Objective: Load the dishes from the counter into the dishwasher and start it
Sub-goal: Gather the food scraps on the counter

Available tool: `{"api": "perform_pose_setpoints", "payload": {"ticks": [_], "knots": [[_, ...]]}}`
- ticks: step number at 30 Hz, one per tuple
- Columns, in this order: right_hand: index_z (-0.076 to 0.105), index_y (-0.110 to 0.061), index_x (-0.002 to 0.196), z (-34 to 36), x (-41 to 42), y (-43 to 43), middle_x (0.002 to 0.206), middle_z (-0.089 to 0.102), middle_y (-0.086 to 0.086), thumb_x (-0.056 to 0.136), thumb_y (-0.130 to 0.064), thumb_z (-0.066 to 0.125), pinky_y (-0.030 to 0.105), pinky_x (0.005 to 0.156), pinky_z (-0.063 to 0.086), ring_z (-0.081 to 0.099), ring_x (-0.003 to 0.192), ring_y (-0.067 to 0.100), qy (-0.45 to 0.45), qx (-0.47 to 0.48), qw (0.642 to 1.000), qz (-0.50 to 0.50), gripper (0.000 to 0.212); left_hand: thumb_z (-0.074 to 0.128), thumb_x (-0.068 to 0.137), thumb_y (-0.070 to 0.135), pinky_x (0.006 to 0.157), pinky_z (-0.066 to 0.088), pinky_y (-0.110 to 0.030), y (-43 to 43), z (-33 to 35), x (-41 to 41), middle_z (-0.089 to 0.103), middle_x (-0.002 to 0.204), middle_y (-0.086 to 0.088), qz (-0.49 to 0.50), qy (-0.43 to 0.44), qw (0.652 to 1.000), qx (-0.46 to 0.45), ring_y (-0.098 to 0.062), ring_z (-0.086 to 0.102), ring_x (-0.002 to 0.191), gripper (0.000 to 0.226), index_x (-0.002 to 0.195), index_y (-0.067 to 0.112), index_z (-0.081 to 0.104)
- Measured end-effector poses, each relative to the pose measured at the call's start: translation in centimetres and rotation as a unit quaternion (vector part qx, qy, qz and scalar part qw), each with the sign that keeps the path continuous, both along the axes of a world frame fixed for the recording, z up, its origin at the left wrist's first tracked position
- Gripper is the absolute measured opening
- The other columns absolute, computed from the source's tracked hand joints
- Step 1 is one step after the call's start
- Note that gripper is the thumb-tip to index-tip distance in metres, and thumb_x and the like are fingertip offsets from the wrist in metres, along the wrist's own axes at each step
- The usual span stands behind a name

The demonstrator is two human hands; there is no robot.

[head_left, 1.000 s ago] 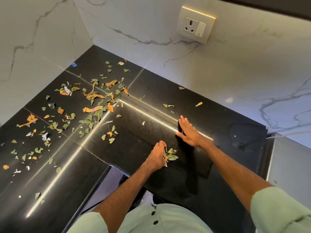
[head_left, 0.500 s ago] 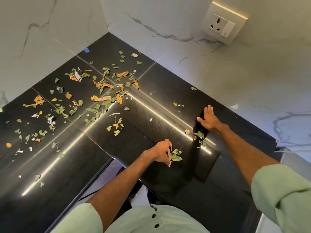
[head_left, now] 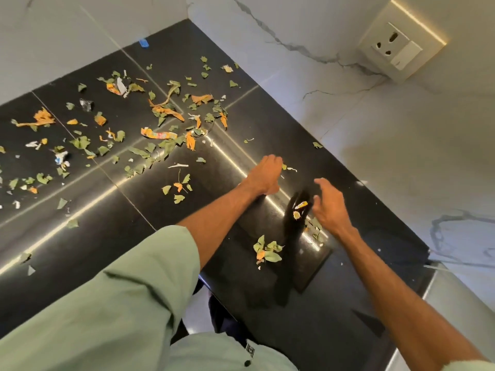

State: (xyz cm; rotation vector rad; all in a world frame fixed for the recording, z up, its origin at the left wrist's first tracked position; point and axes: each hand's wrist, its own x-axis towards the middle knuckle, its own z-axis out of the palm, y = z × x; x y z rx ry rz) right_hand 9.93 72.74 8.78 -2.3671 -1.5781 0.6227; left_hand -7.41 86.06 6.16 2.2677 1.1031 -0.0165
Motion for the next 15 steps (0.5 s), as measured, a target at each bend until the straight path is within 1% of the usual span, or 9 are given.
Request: {"api": "perform_pose_setpoints", "payload": {"ticks": [2,4,5,7,9,10,12,14,15], "knots": [[0.044,-0.01,0.144,0.3,1.6,2.5,0.15,0.047,0.012,0.092,0.002,0.056,0.042,0.109,0.042,0.049,0.134,0.03,-0.018,-0.012,1.0,-0.014,0.055,0.06,0.088,0.007,0.116,0.035,-0.042,0.6,-1.3,1.2,0.026,0.158,-0.018,-0.028,-0.017,0.999,0.02,-0.032,0.027,0.145,0.072,0.152,0.003,0.027],[0.04,-0.01,0.149,0.4,3.1,5.3,0.159,0.036,0.012,0.092,0.002,0.057,0.044,0.115,0.036,0.039,0.143,0.033,-0.043,-0.045,0.998,-0.006,0.061,0.057,0.097,0.023,0.123,0.021,-0.044,0.5,-3.3,2.3,0.004,0.166,-0.015,-0.069,0.026,0.996,0.042,-0.031,0.009,0.153,0.081,0.158,0.006,0.008],[0.039,-0.008,0.15,0.3,3.7,6.6,0.159,0.035,0.012,0.091,0.002,0.058,0.044,0.116,0.035,0.039,0.143,0.034,-0.057,-0.057,0.997,0.006,0.063,0.052,0.1,0.029,0.124,0.016,-0.046,0.1,-4.3,2.8,-0.001,0.167,-0.013,-0.082,0.052,0.994,0.057,-0.03,0.004,0.154,0.079,0.159,0.008,0.004],[0.038,-0.006,0.149,0.0,4.6,9.1,0.152,0.042,0.014,0.088,0.003,0.06,0.044,0.111,0.039,0.046,0.135,0.037,-0.065,-0.067,0.995,0.028,0.066,0.04,0.104,0.035,0.125,0.01,-0.047,-1.2,-5.8,3.0,-0.005,0.167,-0.01,-0.085,0.076,0.989,0.093,-0.03,-0.004,0.154,0.071,0.159,0.011,0.003],[0.034,-0.008,0.152,-1.1,5.4,11.0,0.15,0.042,0.015,0.087,0.004,0.061,0.045,0.11,0.04,0.047,0.133,0.039,-0.06,-0.081,0.993,0.053,0.072,0.031,0.106,0.036,0.125,0.006,-0.046,-3.0,-7.0,2.3,-0.006,0.167,-0.01,-0.085,0.056,0.988,0.118,-0.029,-0.007,0.154,0.065,0.159,0.01,0.002],[0.029,-0.009,0.155,-1.7,5.6,11.8,0.156,0.037,0.015,0.088,0.002,0.062,0.044,0.114,0.037,0.043,0.139,0.038,-0.062,-0.095,0.991,0.066,0.075,0.028,0.107,0.035,0.125,0.005,-0.045,-3.8,-7.4,1.6,-0.006,0.167,-0.009,-0.093,0.04,0.986,0.129,-0.027,-0.007,0.154,0.064,0.159,0.01,0.001],[0.018,-0.01,0.159,-3.3,5.8,12.8,0.166,0.018,0.011,0.094,-0.005,0.062,0.043,0.123,0.024,0.024,0.151,0.032,-0.07,-0.133,0.986,0.076,0.079,0.025,0.106,0.033,0.126,0.002,-0.043,-5.5,-8.0,-0.3,-0.006,0.167,-0.007,-0.108,0.007,0.985,0.133,-0.025,-0.009,0.154,0.062,0.159,0.01,0.001],[0.01,-0.01,0.161,-4.7,5.5,13.2,0.169,0.003,0.008,0.099,-0.007,0.055,0.04,0.125,0.014,0.008,0.155,0.026,-0.068,-0.155,0.983,0.066,0.077,0.027,0.106,0.031,0.126,0.001,-0.042,-6.9,-8.3,-2.2,-0.004,0.167,-0.006,-0.121,-0.014,0.983,0.135,-0.023,-0.01,0.154,0.063,0.159,0.01,0.002],[0.008,-0.009,0.161,-5.1,5.2,13.2,0.169,-0.001,0.007,0.101,-0.007,0.052,0.039,0.126,0.012,0.005,0.155,0.026,-0.062,-0.154,0.985,0.057,0.075,0.028,0.106,0.03,0.126,0.001,-0.041,-7.5,-8.3,-3.1,-0.004,0.168,-0.006,-0.128,-0.019,0.982,0.137,-0.023,-0.009,0.154,0.063,0.159,0.01,0.002]]}}
